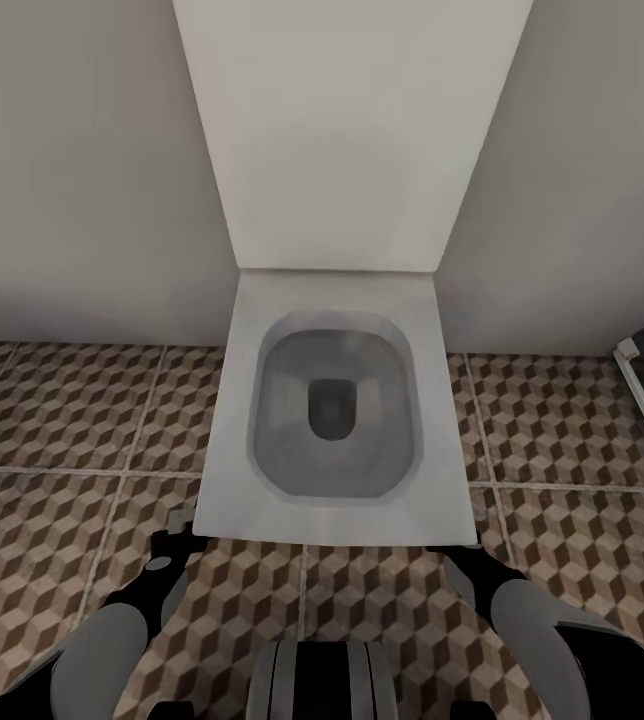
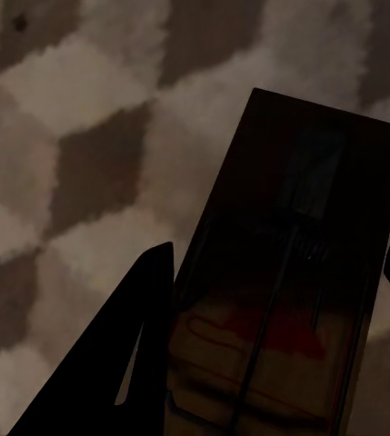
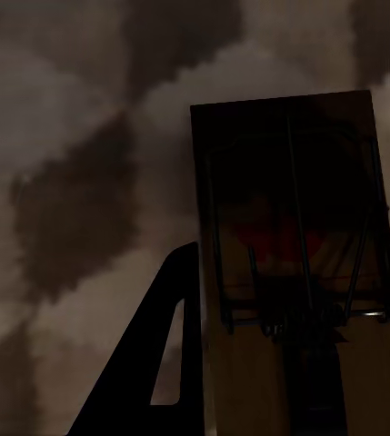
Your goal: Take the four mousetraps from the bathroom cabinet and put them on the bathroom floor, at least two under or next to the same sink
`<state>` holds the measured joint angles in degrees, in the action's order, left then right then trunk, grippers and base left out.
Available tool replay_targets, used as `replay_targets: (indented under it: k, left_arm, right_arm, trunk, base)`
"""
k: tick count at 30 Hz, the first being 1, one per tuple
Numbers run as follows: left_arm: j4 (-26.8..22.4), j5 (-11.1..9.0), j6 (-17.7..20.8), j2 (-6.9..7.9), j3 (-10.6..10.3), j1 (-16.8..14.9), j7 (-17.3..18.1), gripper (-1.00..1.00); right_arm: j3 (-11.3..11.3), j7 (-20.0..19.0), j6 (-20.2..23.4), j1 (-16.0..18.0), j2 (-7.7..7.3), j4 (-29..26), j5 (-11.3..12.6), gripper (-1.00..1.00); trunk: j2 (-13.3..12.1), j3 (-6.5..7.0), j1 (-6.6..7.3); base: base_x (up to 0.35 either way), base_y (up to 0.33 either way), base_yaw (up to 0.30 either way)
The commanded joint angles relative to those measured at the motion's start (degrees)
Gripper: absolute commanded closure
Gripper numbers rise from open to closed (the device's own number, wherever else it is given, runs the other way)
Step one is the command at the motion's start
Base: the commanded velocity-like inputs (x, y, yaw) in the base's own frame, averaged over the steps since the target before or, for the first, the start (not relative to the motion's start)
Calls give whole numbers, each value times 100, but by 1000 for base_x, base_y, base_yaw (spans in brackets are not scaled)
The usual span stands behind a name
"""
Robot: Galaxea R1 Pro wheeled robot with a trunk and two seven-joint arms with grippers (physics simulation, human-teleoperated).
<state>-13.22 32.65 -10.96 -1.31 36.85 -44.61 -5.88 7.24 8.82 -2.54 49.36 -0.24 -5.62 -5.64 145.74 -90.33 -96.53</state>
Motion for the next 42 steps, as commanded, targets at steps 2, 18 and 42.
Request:
replay_targets:
  k: [2, 18, 42]
  left_arm:
    - [4, 66, -24, -2, 33, -4, -36, 100]
    - [12, 72, -51, 0, 33, -4, -36, 100]
    - [3, 75, -70, 20, 30, -4, 20, 100]
  right_arm:
    - [52, -3, -24, 3, -3, 8, -47, 100]
    - [231, -3, -35, 3, -460, 8, 22, 100]
    - [383, -3, -36, 3, -572, 0, 107, 100]
  trunk:
    - [1, -3, 1]
    - [1, -3, 1]
    - [1, -3, 1]
  base:
    - [0, 0, 0]
    - [0, 0, 0]
    - [0, 0, 0]
